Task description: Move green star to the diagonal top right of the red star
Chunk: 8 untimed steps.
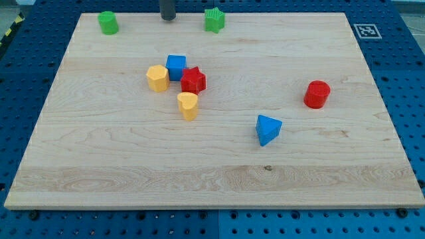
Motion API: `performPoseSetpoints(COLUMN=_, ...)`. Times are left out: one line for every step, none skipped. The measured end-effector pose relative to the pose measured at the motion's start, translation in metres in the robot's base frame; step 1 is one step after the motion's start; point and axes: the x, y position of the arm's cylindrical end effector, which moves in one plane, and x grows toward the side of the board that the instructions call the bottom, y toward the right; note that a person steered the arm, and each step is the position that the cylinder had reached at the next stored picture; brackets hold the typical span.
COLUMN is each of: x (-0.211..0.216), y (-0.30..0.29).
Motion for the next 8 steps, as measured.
performPoseSetpoints(x=0.0, y=0.008)
performPoseSetpoints(x=0.0, y=0.009)
performPoseSetpoints(x=0.0, y=0.009)
performPoseSetpoints(x=-0.004, y=0.009)
performPoseSetpoints(x=-0.005, y=0.02)
performPoseSetpoints(x=-0.005, y=0.021)
performPoseSetpoints(x=-0.005, y=0.024)
performPoseSetpoints(x=-0.004, y=0.07)
